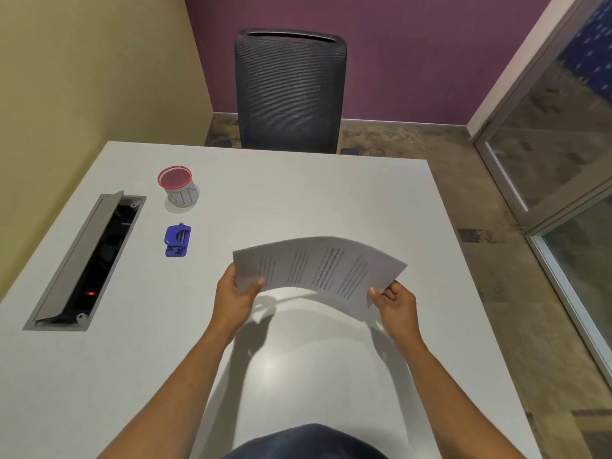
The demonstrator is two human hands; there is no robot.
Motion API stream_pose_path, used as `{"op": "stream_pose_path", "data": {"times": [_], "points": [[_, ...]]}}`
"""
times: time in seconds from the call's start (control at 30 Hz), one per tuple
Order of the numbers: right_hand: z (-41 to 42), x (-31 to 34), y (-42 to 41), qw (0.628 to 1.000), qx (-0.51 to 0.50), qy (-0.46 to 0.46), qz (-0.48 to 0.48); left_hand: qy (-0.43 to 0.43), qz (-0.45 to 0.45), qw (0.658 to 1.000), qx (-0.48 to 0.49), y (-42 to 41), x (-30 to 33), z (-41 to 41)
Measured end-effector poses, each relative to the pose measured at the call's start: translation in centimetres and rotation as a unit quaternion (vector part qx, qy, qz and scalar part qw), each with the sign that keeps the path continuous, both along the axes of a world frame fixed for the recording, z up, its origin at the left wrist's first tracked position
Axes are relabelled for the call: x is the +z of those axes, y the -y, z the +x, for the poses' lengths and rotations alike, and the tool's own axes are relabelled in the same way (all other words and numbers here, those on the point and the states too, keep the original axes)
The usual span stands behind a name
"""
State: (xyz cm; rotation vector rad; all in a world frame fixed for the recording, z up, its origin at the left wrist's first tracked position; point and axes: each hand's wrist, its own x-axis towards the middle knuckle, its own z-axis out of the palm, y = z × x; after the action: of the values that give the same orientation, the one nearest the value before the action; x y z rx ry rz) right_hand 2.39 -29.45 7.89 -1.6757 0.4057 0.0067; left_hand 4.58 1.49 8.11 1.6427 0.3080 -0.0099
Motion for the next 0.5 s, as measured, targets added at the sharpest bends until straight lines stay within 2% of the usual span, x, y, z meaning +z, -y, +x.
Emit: {"op": "stream_pose_path", "data": {"times": [0.23, 0.5], "points": [[-0.9, -2.4, -0.7, 0.997, 0.015, -0.070, -0.001, -0.001, 0.050, 0.999, -0.001, 0.7, -1.6, -1.1], [-0.1, -2.0, -1.2, 0.996, -0.007, -0.066, -0.060, -0.017, 0.038, 0.999, 0.020, 0.9, -1.2, -0.3]]}}
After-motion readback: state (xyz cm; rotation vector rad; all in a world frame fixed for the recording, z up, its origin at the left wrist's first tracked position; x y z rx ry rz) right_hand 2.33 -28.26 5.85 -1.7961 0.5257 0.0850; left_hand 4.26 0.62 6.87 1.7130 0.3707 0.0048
